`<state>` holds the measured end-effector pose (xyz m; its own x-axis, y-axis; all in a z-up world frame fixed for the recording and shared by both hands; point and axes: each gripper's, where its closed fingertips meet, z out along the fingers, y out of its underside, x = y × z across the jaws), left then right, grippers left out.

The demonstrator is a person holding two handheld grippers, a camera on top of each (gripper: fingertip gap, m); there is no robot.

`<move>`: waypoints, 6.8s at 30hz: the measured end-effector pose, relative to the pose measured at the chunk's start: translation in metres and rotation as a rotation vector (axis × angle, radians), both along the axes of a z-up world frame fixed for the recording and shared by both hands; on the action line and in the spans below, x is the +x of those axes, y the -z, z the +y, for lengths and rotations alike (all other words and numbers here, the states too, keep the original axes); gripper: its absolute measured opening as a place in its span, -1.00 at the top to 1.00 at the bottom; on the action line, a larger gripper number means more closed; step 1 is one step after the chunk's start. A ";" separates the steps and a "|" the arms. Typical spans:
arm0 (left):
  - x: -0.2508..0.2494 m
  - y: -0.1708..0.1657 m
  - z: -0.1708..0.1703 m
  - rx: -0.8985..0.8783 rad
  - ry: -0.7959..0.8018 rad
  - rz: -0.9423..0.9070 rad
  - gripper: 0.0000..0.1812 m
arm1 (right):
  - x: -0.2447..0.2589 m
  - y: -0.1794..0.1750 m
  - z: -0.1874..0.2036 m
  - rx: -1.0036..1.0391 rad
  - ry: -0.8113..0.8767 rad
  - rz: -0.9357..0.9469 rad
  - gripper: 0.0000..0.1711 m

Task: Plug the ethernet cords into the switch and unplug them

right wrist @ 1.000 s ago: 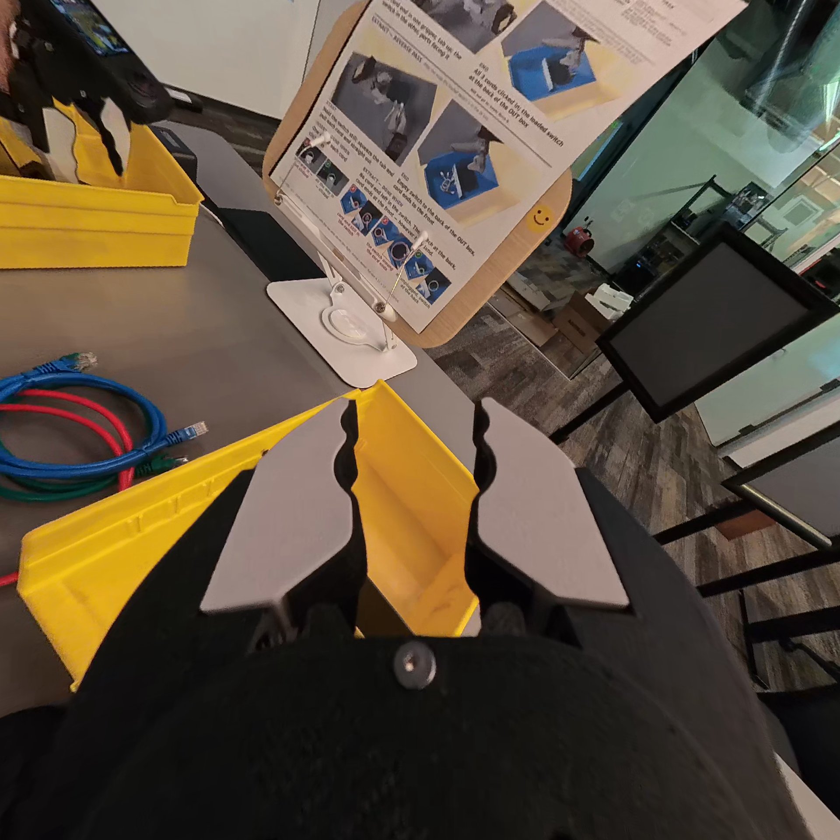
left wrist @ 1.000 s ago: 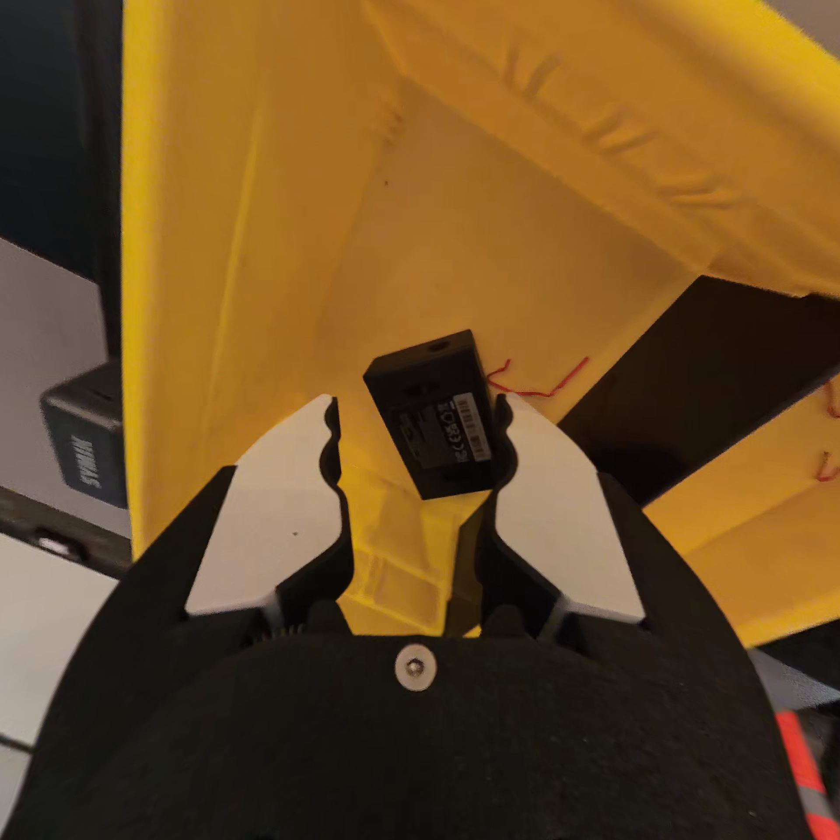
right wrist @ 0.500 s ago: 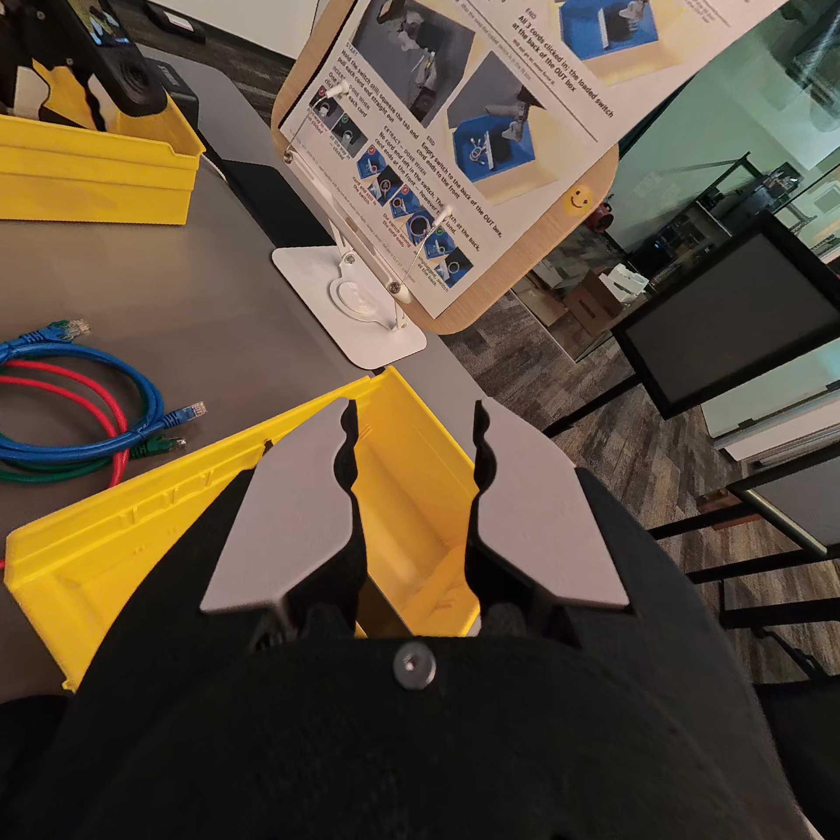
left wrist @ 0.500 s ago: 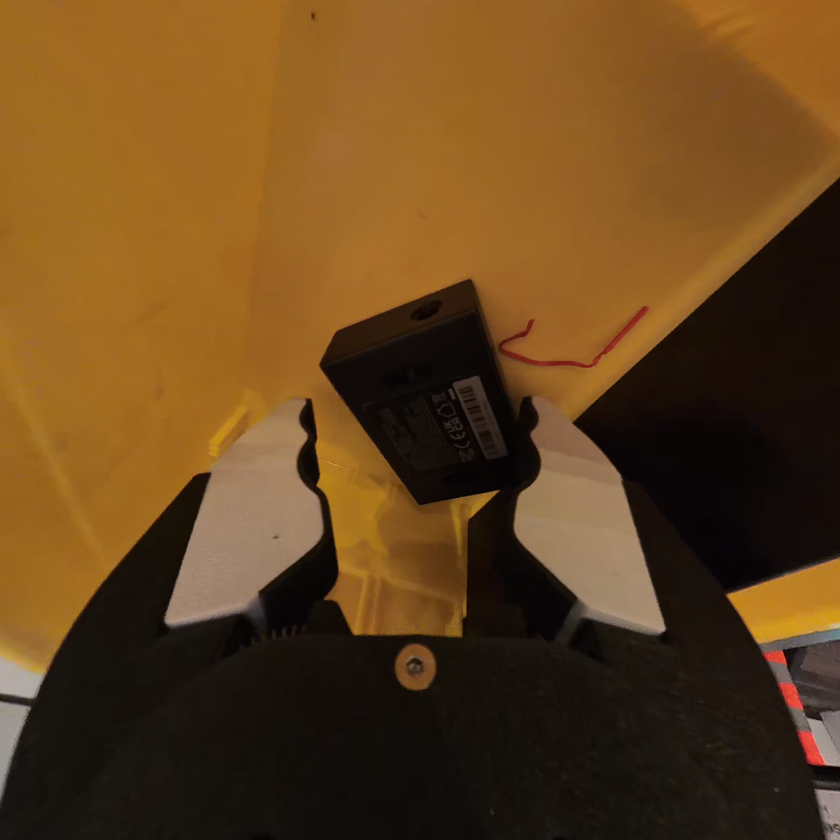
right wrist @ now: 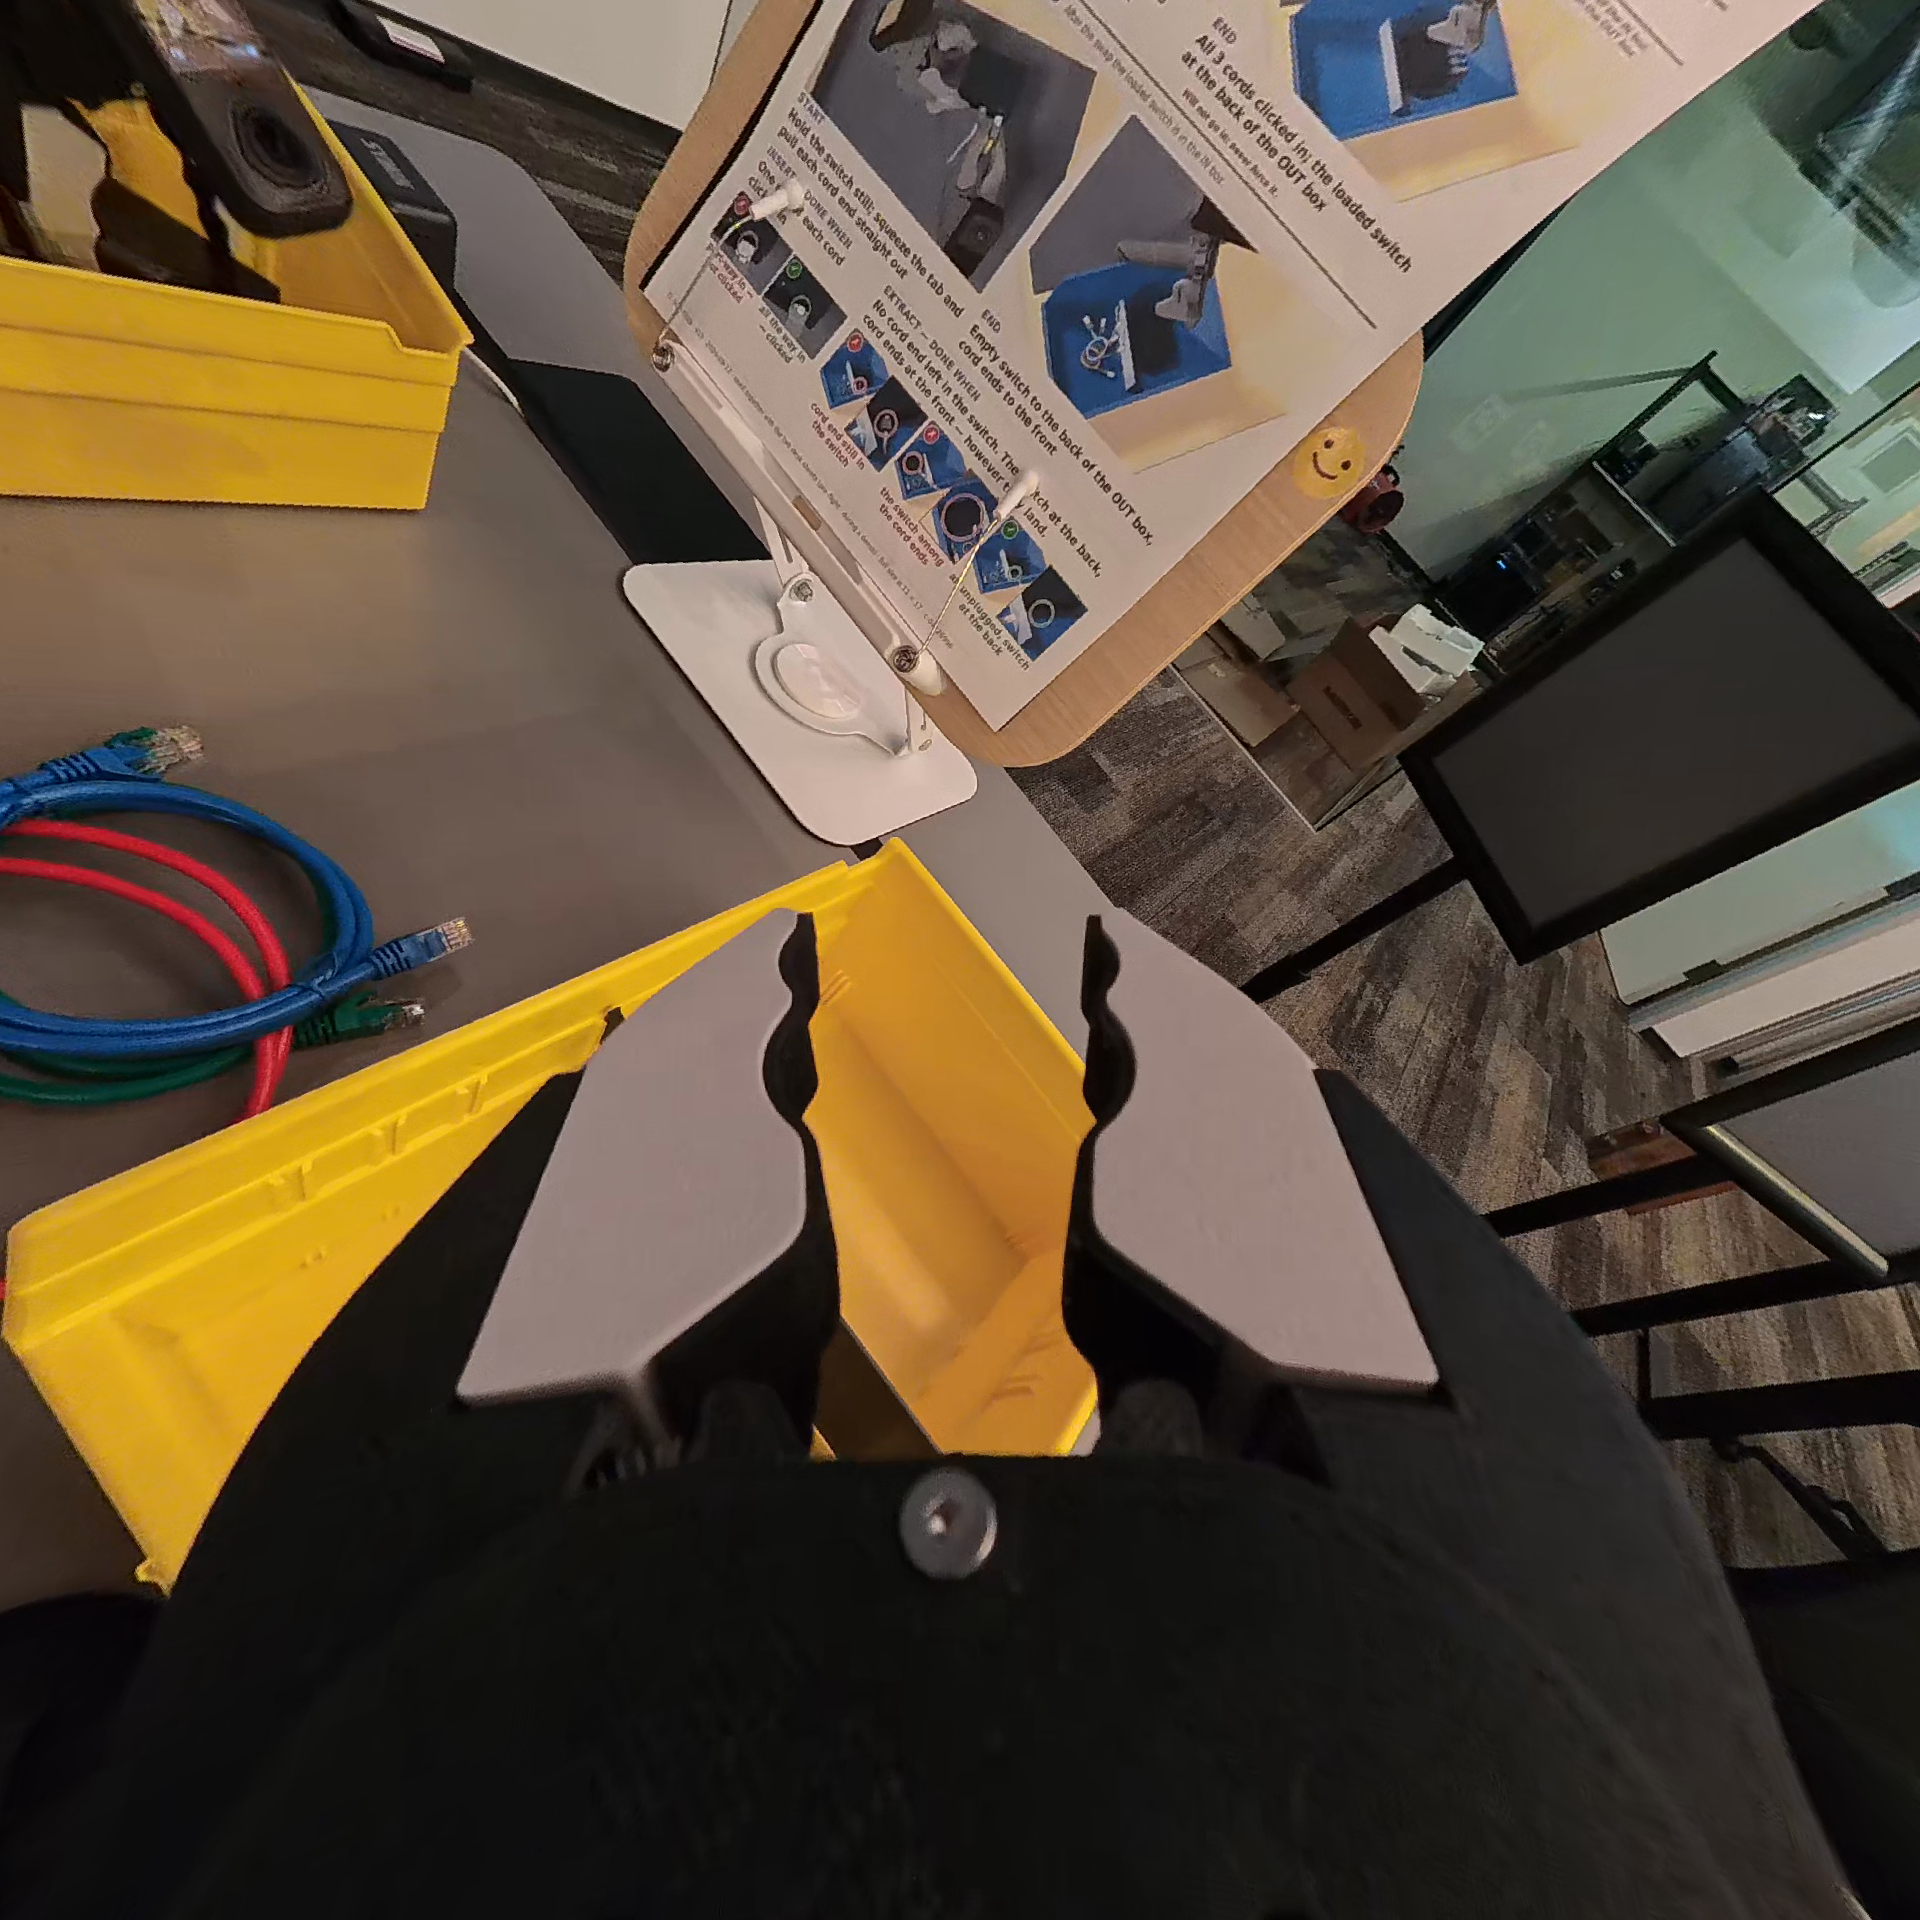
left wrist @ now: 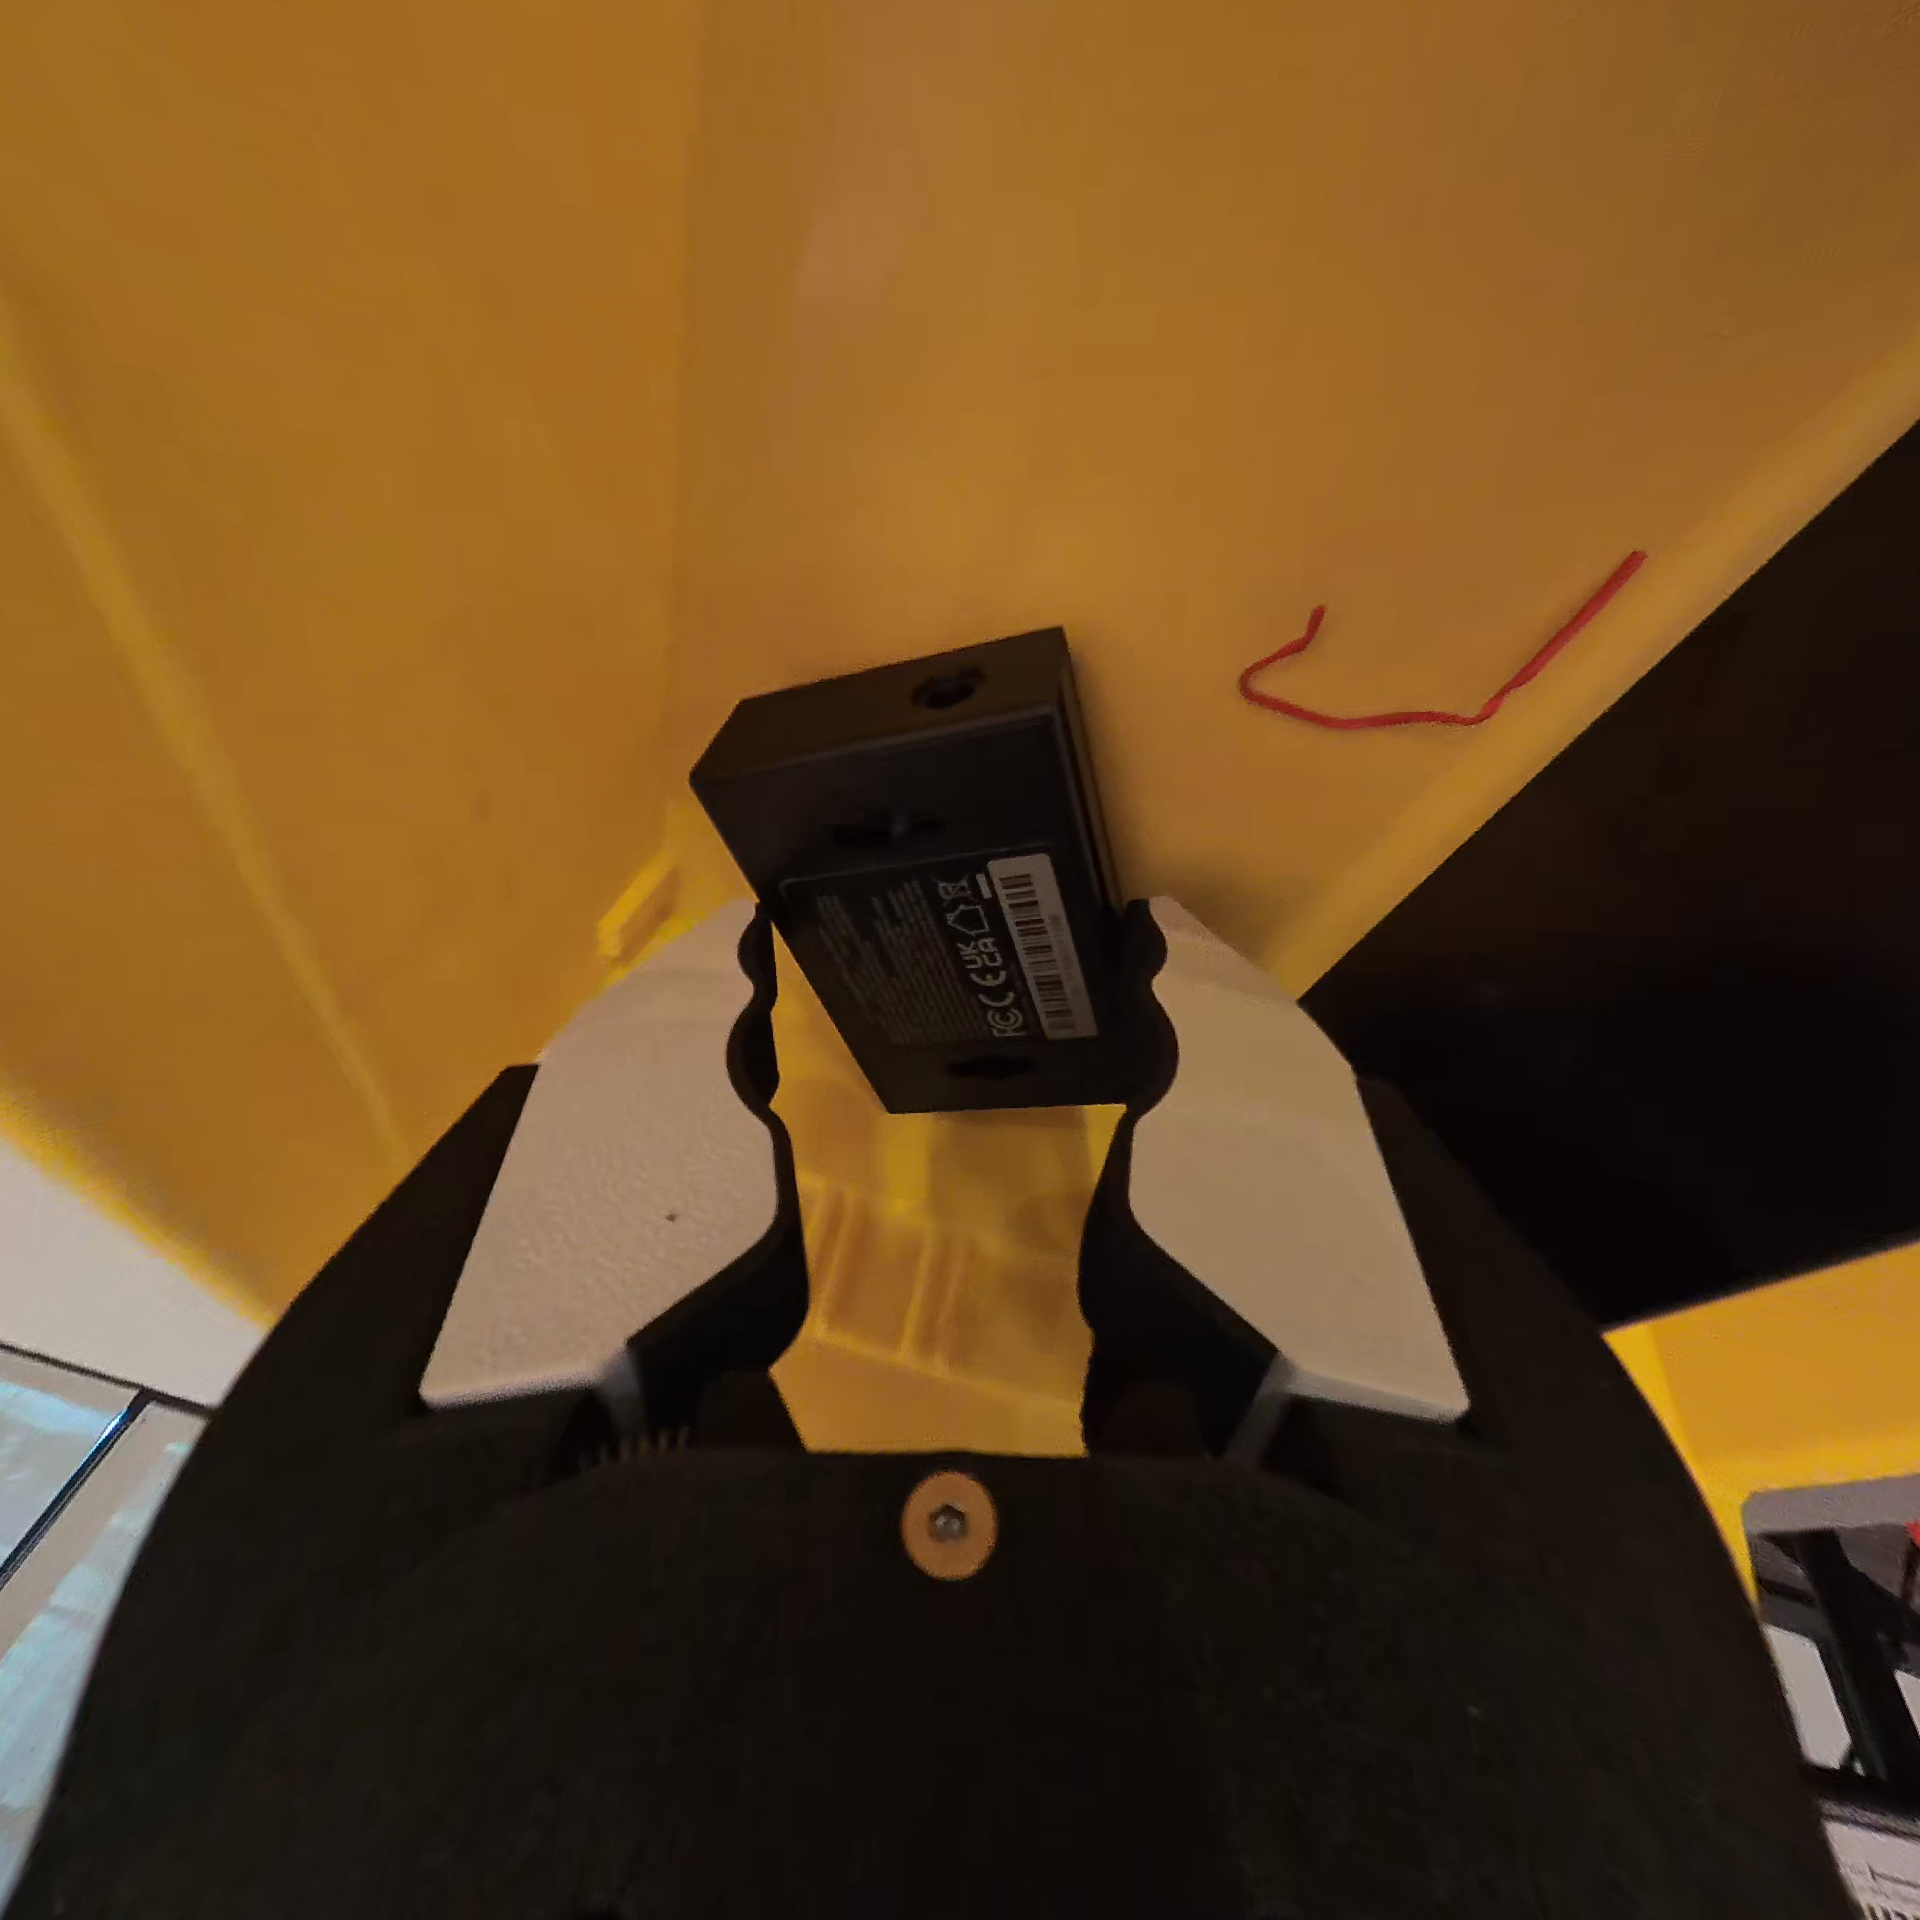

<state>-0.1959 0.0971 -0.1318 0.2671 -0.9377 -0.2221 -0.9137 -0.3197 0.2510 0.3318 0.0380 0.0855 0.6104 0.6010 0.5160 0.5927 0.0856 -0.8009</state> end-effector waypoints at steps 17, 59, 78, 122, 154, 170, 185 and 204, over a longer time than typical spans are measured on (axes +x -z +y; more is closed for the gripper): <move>0.158 -0.185 -0.034 0.575 0.232 -0.339 0.30 | -0.054 -0.032 -0.008 -0.039 -0.153 0.227 0.40; 0.130 -0.027 -0.164 0.595 -0.811 -0.536 0.54 | -0.156 -0.007 0.001 -0.483 -0.423 0.529 0.69; 0.155 -0.126 -0.141 0.992 -0.660 -1.060 0.66 | -0.192 -0.036 -0.084 -0.298 -0.959 0.492 0.68; 0.253 -0.250 -0.167 0.763 -0.078 -2.090 0.35 | -0.272 -0.044 -0.083 -0.721 -1.126 1.272 0.68; 0.228 -0.185 -0.144 1.172 0.522 -0.685 0.07 | -0.281 0.021 -0.036 -1.333 -0.787 1.209 0.70; 0.226 -0.171 -0.098 1.311 0.778 -0.254 0.65 | -0.300 0.040 -0.036 -1.526 -0.716 1.329 0.62; 0.261 -0.205 -0.142 0.984 0.596 -0.972 0.66 | -0.254 -0.007 -0.088 0.107 -0.851 0.216 0.40; 0.291 -0.186 -0.132 0.975 0.770 -1.017 0.65 | -0.238 0.025 -0.080 0.300 -0.725 -0.254 0.68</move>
